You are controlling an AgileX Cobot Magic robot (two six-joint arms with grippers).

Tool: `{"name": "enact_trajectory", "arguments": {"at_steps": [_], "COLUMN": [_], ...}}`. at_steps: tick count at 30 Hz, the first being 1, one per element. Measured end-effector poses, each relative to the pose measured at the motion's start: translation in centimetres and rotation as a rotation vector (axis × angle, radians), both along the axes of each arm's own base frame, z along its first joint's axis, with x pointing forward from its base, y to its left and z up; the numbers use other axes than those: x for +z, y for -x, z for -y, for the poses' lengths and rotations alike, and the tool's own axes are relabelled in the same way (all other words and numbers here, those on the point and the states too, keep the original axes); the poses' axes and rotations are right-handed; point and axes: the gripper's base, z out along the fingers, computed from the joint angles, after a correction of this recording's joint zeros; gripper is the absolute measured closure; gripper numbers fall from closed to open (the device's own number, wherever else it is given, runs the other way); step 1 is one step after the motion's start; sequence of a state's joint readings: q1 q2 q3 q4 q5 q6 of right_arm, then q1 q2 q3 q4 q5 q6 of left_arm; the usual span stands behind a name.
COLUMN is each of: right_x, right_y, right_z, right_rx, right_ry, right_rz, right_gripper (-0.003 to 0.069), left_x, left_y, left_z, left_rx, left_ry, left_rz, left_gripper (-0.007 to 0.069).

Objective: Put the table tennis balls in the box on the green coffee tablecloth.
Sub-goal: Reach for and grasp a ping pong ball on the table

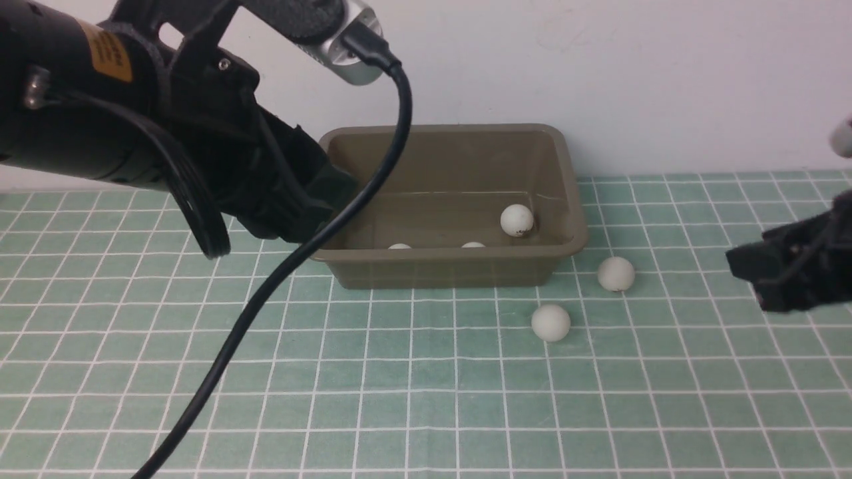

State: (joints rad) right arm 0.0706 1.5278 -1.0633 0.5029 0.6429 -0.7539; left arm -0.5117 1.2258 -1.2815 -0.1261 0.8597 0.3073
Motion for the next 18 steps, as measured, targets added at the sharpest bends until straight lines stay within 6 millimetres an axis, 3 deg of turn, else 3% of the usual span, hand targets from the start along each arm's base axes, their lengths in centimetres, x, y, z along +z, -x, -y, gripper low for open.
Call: {"name": "enact_trajectory", "arguments": {"at_steps": [4,8,12,18], "right_x": [-3.8,-5.9,-6.4,-6.6], "right_y": [-5.3,-8.7,-9.8,-9.8], "right_z": [-0.6,-1.6,-2.5,-3.0], "right_rx": [0.016,0.059,0.083,0.104], "right_ry": [-0.002,-0.013,-0.014,-0.005], "right_rz": [-0.103,-0.133,-0.125,-0.124], "right_gripper": [0.0232,0.0228,0.0227,0.0227], "left_x": [0.0,0.0,0.0,0.0], "left_y": [0.0,0.0,0.0,0.0], "left_z": [0.0,0.0,0.0,0.0], "left_rx": [-0.001,0.0,0.005,0.014], "left_ry": [-0.002,-0.002,0.003,0.012], "left_rz": [-0.003,-0.003,-0.007,-0.015], "left_gripper": [0.0198,0.0198,0.0198,0.0198]}}
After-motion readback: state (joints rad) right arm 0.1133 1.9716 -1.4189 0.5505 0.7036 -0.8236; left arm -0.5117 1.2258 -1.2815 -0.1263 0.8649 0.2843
